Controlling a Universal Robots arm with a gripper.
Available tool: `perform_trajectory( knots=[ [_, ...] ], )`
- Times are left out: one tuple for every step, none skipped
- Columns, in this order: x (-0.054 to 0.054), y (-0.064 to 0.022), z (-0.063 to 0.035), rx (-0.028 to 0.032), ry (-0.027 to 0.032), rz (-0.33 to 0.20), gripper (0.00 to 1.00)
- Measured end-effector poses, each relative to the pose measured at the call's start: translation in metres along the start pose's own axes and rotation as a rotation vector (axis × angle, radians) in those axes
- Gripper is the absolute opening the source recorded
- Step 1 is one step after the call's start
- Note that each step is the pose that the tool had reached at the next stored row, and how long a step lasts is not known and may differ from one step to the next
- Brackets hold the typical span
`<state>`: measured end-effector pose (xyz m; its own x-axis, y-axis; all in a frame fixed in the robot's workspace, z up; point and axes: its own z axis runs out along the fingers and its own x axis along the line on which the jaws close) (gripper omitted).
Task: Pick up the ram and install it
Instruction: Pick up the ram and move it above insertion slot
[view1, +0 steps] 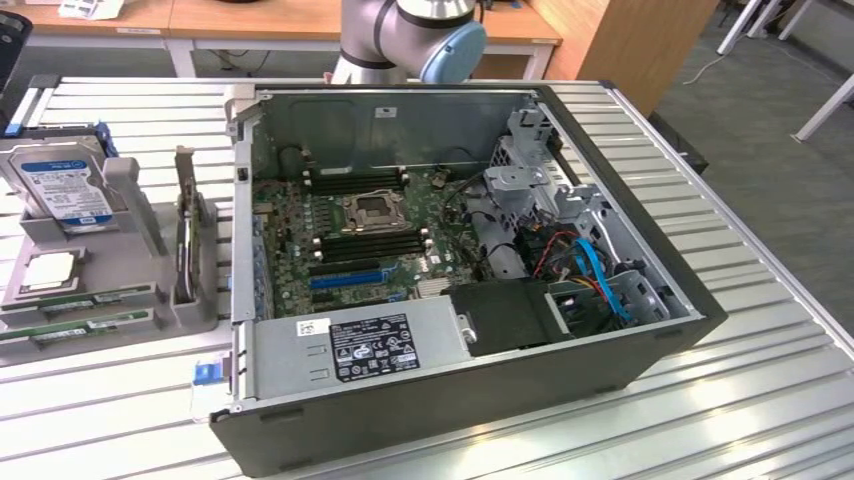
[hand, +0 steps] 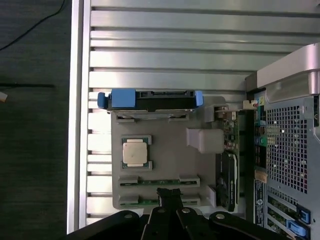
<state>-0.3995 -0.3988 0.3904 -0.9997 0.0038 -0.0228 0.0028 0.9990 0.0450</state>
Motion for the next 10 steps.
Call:
perform_trajectory(
  knots=[
    [0.0000,0.0000,0.0000,-0.0002,0.0004,-0.010,0.10],
    [0.0000,0.0000,0.0000,-0.0005,0.0008,-0.020,0.10],
    [0.0000,0.0000,0.0000,-0.0007,0.0013,-0.030,0.10],
    [0.0000,0.0000,0.0000,-0.0010,0.0018,-0.041,0.10],
    [0.0000,0.0000,0.0000,-0.0012,0.0023,-0.051,0.10],
    [0.0000,0.0000,0.0000,-0.0015,0.0027,-0.061,0.10],
    [0.0000,0.0000,0.0000,-0.0017,0.0032,-0.073,0.10],
    [0.0000,0.0000,0.0000,-0.0019,0.0037,-0.083,0.10],
    [0.0000,0.0000,0.0000,-0.0021,0.0041,-0.092,0.10],
    [0.0000,0.0000,0.0000,-0.0023,0.0045,-0.102,0.10]
  ],
)
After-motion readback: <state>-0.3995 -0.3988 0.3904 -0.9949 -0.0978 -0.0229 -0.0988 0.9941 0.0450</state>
